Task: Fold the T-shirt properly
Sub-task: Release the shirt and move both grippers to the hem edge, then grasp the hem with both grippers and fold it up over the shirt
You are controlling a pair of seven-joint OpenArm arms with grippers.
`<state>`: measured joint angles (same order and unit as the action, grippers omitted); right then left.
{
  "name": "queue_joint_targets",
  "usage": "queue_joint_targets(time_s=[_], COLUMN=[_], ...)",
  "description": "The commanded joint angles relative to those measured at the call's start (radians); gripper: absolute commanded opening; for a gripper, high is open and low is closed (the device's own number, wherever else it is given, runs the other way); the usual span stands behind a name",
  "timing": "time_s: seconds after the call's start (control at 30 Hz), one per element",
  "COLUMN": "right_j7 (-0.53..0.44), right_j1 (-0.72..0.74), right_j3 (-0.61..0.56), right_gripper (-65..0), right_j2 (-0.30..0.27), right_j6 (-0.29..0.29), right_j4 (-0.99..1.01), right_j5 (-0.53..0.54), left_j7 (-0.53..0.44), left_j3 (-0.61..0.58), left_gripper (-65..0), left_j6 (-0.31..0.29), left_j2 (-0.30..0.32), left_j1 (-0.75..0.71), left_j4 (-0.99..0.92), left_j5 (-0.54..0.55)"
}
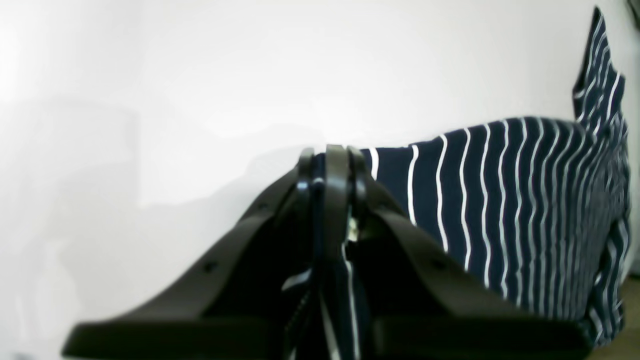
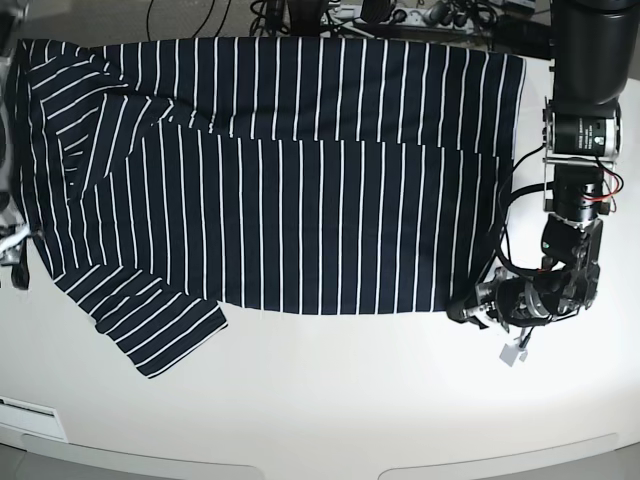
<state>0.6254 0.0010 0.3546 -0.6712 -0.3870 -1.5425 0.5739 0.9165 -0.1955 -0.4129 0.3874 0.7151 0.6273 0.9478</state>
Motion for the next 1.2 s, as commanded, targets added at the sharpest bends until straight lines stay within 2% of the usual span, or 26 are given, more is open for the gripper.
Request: queue_joint_targets(time_s=[0.0,0.1,0.23,0.3,0.37,0.5,0.63,0.73,0.77,0.9,1.07,1.13,1.17], right_j7=[-0.023,-0.023,-0.024,-0.036,-0.059,-0.082,-0.121,-0.125,-0.12,-0.106,-0.033,-0.027,-0.027], right_j1=[0.074,0.263,0.484,0.561,0.614,0.64,0.616,0.594,0.589,0.572,0.57,0.576,0.579], right_j3=[-0.027,-0.143,-0.252,-0.266,-0.266,-0.268,-0.27,-0.27,-0.27,-0.27,-0.27,-0.27,-0.27], right_gripper=[-33.1,-33.1,-33.1,-33.1,-33.1,-33.1,-33.1,-33.3,-33.3,-33.3,-33.3,-34.0,-37.0], right_j2=[-0.024,-0.021,-0.01,-0.002,0.007,0.032,0.057,0.073,0.079,0.101,0.103,0.103,0.102], right_j6=[-0.003,-0.061,-0.148,-0.17,-0.166,-0.124,-0.039,-0.04,-0.048,-0.138,-0.286,-0.311,-0.311], right_j4=[0.073,0.38,0.722,0.833,0.898,0.926,0.927,0.927,0.927,0.927,0.927,0.927,0.927], right_j5=[0.006,0.053,0.101,0.107,0.102,0.041,-0.032,-0.025,-0.026,-0.008,0.13,0.136,0.136], left_j7=[0.02,0.02,0.02,0.021,0.027,0.028,0.028,0.028,0.028,0.028,0.028,0.028,0.028], left_j3=[0.0,0.0,0.0,0.0,0.0,0.0,0.0,0.0,0.0,0.0,0.0,0.0,0.0], left_gripper=[-65.0,-65.0,-65.0,-65.0,-65.0,-65.0,-65.0,-65.0,-65.0,-65.0,-65.0,-65.0,-65.0], left_j6=[0.009,-0.021,-0.022,-0.021,-0.021,-0.021,-0.022,-0.022,-0.022,-0.021,-0.021,-0.022,-0.022], left_j2=[0.011,0.011,0.012,0.012,0.012,0.011,0.011,0.012,0.012,0.012,0.012,0.012,0.012], left_j1=[0.016,0.016,0.016,0.016,0.016,0.016,0.016,0.016,0.016,0.016,0.016,0.016,0.016], left_j4=[0.006,0.006,0.006,0.006,0.006,0.006,0.006,0.006,0.006,0.006,0.006,0.006,0.006], left_j5=[-0.027,-0.026,-0.027,-0.026,-0.026,-0.025,-0.023,-0.023,-0.023,-0.023,-0.023,-0.023,-0.023])
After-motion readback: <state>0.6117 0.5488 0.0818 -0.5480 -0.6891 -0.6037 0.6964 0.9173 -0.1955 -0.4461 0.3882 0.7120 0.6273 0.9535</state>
